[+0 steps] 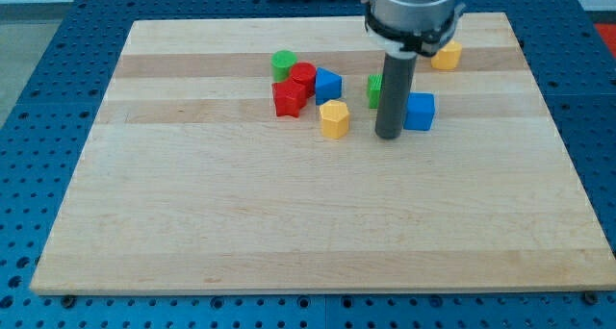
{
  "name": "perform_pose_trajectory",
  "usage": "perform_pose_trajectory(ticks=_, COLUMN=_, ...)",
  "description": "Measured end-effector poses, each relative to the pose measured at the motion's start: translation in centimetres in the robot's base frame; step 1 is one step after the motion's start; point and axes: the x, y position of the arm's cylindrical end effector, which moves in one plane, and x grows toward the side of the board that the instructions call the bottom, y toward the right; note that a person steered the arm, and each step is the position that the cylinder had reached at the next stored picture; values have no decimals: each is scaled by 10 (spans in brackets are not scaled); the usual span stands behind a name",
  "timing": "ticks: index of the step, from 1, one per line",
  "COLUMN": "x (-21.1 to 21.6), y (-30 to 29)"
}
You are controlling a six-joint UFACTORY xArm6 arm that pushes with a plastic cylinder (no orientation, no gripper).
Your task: Move the blue cube to the bottom left side of the yellow heart
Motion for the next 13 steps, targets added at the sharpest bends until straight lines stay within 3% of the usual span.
perform_pose_trajectory(ticks=1, x=18, y=0)
perform_pose_trajectory(ticks=4, x=-26, y=29)
perform_pose_trajectory(ticks=5, x=-76, y=50)
perform_pose_trajectory(ticks=6, x=-76, y=50)
perform_pose_trajectory(ticks=8, x=-31, y=50)
perform_pose_trajectory(ticks=9, x=-62, y=72)
perform_pose_trajectory(ticks=11, x=-77, y=72)
perform_pose_trajectory(ticks=12, x=-65, y=72)
perform_pose_trajectory(ticks=13, x=3, y=45)
